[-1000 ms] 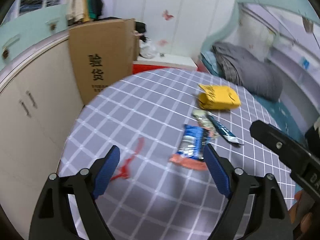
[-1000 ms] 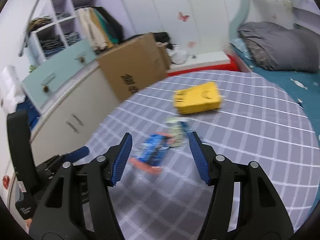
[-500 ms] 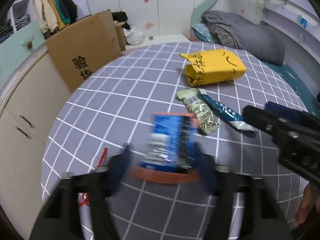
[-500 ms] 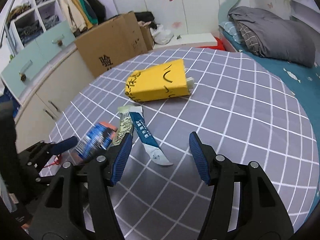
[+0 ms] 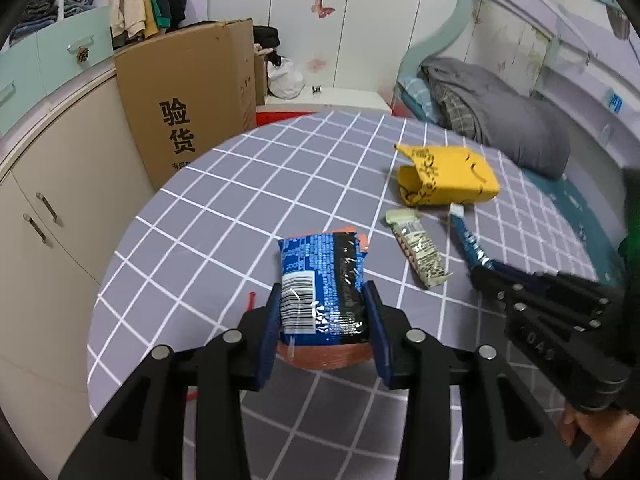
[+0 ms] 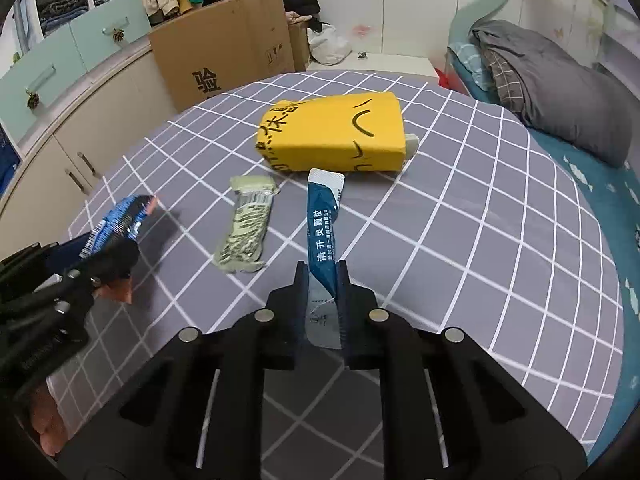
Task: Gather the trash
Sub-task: 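Grasp the blue snack wrapper with the left tool while the right tool grasps the blue-white tube, then carry both items to the wastebasket and open the left tool over it, then open the right tool over the wastebasket to drop the blue-white tube, then move both tools back over the table, then grasp the red string with the left tool while the right tool grasps the green-white packet, then carry both items to the wastebasket and open the left tool over it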
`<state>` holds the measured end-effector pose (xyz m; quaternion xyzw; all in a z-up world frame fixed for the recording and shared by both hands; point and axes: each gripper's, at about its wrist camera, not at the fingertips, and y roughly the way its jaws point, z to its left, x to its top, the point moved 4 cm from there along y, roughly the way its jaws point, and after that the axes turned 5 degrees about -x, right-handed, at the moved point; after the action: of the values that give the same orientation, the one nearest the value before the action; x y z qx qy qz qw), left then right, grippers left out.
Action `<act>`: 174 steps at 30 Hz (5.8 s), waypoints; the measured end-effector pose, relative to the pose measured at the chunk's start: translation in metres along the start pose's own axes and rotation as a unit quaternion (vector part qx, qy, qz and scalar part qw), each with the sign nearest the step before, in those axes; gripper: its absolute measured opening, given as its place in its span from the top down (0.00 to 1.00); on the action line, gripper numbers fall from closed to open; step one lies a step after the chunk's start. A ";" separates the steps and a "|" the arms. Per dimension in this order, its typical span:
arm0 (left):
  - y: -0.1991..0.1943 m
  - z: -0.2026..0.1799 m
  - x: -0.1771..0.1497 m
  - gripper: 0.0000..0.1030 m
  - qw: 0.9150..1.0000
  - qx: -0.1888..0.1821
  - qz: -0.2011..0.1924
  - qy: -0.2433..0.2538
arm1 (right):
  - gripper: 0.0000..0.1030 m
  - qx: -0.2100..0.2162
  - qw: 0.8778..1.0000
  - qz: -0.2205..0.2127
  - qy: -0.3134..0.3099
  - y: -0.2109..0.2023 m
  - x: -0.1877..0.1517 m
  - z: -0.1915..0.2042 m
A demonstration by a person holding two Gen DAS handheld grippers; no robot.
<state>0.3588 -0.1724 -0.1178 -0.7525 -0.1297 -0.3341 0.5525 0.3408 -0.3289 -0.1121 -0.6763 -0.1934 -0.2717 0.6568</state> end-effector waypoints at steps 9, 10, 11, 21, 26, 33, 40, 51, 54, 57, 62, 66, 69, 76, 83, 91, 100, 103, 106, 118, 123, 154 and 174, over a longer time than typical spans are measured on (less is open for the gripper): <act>-0.058 0.022 0.001 0.63 0.998 -0.032 -0.042 -0.025 | 0.87 0.028 0.998 -0.049 -0.006 -0.064 0.008 0.037; -0.067 0.027 0.001 0.63 0.998 -0.032 -0.048 -0.029 | 0.87 0.035 0.998 -0.052 -0.010 -0.070 0.008 0.045; -0.074 0.031 0.000 0.63 0.998 -0.031 -0.053 -0.030 | 0.87 0.043 0.997 -0.056 -0.017 -0.077 0.009 0.056; -0.151 0.125 -0.033 0.63 0.992 0.003 -0.098 -0.075 | 0.87 0.139 0.984 -0.067 -0.093 -0.121 0.002 0.191; -0.179 0.182 -0.061 0.63 0.988 0.024 -0.109 -0.110 | 0.87 0.176 0.975 -0.052 -0.129 -0.121 -0.012 0.260; -0.181 0.262 -0.116 0.63 0.981 0.065 -0.086 -0.160 | 0.87 0.209 0.962 0.002 -0.174 -0.087 -0.052 0.351; -0.139 0.337 -0.180 0.63 0.969 0.090 -0.023 -0.229 | 0.87 0.206 0.953 0.070 -0.209 -0.023 -0.104 0.412; -0.071 0.386 -0.232 0.61 0.957 0.094 0.051 -0.271 | 0.87 0.184 0.950 0.146 -0.206 0.059 -0.148 0.443; -0.064 0.389 -0.233 0.48 0.955 0.104 0.049 -0.273 | 0.87 0.176 0.950 0.154 -0.205 0.070 -0.152 0.443; -0.063 0.397 -0.236 0.33 0.950 0.119 0.047 -0.284 | 0.87 0.173 0.950 0.162 -0.202 0.077 -0.153 0.443; -0.064 0.403 -0.236 0.33 0.947 0.129 0.047 -0.290 | 0.87 0.174 0.949 0.163 -0.204 0.077 -0.155 0.445; -0.069 0.401 -0.236 0.31 0.947 0.137 0.044 -0.286 | 0.87 0.180 0.947 0.166 -0.207 0.076 -0.157 0.448; -0.073 0.400 -0.235 0.31 0.948 0.141 0.042 -0.282 | 0.87 0.183 0.946 0.165 -0.209 0.074 -0.158 0.452; -0.086 0.402 -0.235 0.28 0.946 0.153 0.030 -0.283 | 0.87 0.192 0.946 0.156 -0.210 0.064 -0.156 0.460; -0.106 0.416 -0.236 0.25 0.935 0.172 0.007 -0.310 | 0.84 0.204 0.947 0.132 -0.211 0.054 -0.145 0.470; -0.123 0.421 -0.236 0.24 0.926 0.180 -0.006 -0.331 | 0.41 0.202 0.950 0.110 -0.210 0.040 -0.140 0.461; -0.145 0.402 -0.220 0.24 0.929 0.178 -0.030 -0.322 | 0.41 0.207 0.959 0.071 -0.181 0.004 -0.114 0.431; -0.155 0.385 -0.209 0.24 0.932 0.177 -0.045 -0.312 | 0.41 0.214 0.960 0.048 -0.173 -0.018 -0.102 0.419; -0.167 0.363 -0.194 0.23 0.937 0.172 -0.064 -0.296 | 0.40 0.217 0.961 0.019 -0.168 -0.044 -0.089 0.403; -0.179 0.231 -0.105 0.20 0.967 0.109 -0.116 -0.200 | 0.38 0.194 0.973 -0.082 -0.094 -0.114 -0.033 0.268; -0.151 0.162 -0.070 0.20 0.982 0.078 -0.098 -0.140 | 0.38 0.152 0.982 -0.101 -0.049 -0.113 -0.015 0.186; -0.030 0.103 -0.007 0.94 0.997 0.041 -0.019 -0.064 | 0.40 0.004 1.000 -0.020 0.005 0.015 0.024 0.037; -0.098 0.171 -0.043 0.94 0.990 0.019 -0.053 -0.127 | 0.84 0.136 0.988 -0.031 -0.065 -0.050 0.006 0.168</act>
<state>0.3330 0.0274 -0.1015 -0.7700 -0.2447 -0.2625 0.5275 0.3336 -0.1589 -0.0680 -0.5905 -0.2921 -0.2181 0.7200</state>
